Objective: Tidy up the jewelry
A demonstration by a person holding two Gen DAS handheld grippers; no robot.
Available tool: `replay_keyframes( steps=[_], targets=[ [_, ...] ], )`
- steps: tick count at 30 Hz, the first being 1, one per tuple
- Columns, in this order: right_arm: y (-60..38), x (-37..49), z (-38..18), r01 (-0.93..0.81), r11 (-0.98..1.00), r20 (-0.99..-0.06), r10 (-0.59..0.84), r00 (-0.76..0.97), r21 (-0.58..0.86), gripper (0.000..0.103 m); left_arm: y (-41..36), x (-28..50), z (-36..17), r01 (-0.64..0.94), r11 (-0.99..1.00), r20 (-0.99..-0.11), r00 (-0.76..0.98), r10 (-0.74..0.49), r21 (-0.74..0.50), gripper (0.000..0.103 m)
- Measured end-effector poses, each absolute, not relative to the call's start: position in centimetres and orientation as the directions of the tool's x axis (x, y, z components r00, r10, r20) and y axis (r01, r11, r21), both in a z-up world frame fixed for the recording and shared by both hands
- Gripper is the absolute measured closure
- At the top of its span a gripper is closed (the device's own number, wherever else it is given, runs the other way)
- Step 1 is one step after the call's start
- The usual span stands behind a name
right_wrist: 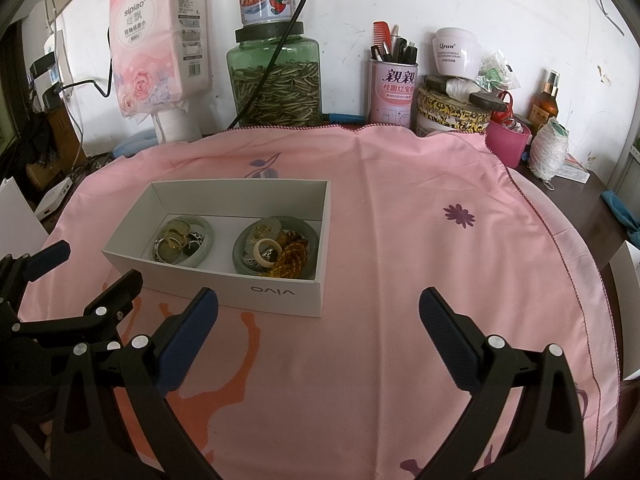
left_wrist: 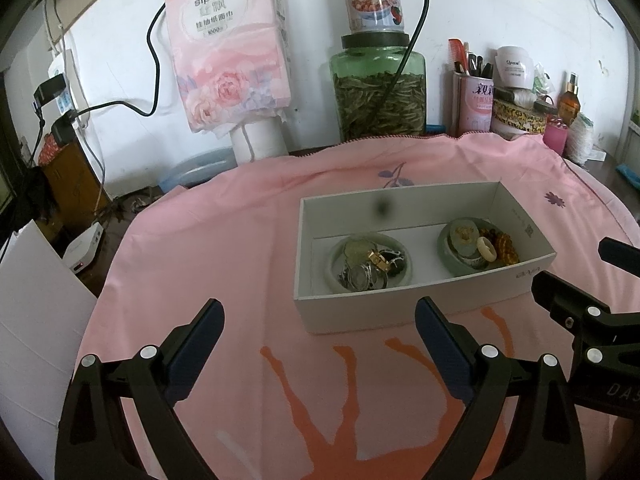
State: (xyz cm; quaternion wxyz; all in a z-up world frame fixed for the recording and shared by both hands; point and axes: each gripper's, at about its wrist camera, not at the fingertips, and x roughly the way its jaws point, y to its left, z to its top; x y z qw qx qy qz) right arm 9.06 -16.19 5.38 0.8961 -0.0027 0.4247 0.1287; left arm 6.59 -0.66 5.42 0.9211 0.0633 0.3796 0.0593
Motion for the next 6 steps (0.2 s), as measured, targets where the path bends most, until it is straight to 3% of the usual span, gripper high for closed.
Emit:
replay_keyframes(
  steps=[6],
  targets=[
    [-16.39, 8.99, 5.32, -0.228, 0.968, -0.761, 0.224, 0.608, 0.104, 0.007, -0.78, 6.55, 5.59, -0.067, 0.983, -0.684, 0.711, 0.166, 0.169, 0.009]
  ],
)
